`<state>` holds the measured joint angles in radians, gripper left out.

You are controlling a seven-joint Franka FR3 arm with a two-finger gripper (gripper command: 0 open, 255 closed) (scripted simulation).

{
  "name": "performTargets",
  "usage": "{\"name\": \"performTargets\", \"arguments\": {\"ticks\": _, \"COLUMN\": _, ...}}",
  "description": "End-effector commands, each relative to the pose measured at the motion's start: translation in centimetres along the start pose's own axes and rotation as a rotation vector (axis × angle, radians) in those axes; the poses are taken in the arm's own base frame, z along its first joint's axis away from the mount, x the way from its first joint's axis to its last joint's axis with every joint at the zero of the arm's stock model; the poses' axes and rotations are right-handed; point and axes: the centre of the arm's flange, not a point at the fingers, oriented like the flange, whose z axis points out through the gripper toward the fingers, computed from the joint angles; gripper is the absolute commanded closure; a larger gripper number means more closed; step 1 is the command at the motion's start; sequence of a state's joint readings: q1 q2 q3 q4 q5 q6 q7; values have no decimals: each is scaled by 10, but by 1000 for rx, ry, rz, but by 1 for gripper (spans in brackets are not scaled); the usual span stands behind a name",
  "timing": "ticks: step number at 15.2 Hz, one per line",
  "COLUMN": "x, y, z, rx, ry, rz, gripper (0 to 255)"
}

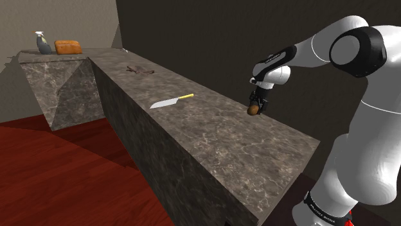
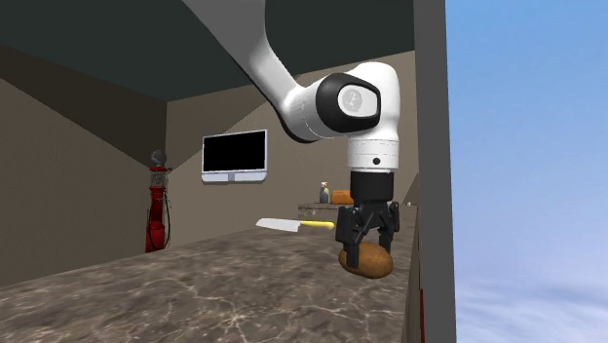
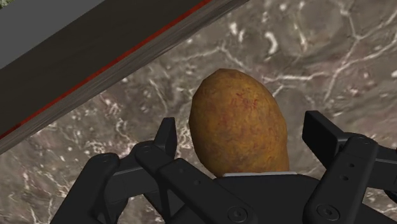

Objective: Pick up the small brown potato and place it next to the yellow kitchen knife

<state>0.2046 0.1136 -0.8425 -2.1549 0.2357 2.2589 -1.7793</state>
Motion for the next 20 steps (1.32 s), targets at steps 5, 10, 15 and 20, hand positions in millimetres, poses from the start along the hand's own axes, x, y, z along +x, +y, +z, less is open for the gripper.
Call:
{"name": "performTargets", "arguments": {"ticks": 5, "x": 0, "y": 0, "z": 0, "rx": 0, "ry": 0, "rz": 0, "gripper": 0}}
{"name": "performTargets", "arguments": {"ticks": 10, "x": 0, "y": 0, "z": 0, "rx": 0, "ry": 0, "rz": 0, "gripper": 255}}
{"name": "performTargets", "arguments": {"ticks": 15, "x": 0, "y": 0, "z": 0, "rx": 0, "ry": 0, "rz": 0, "gripper": 255}}
{"name": "performTargets", "arguments": {"ticks": 20, "x": 2, "y": 1, "z": -26, "rx": 0, "ry": 0, "rz": 0, "gripper": 255}}
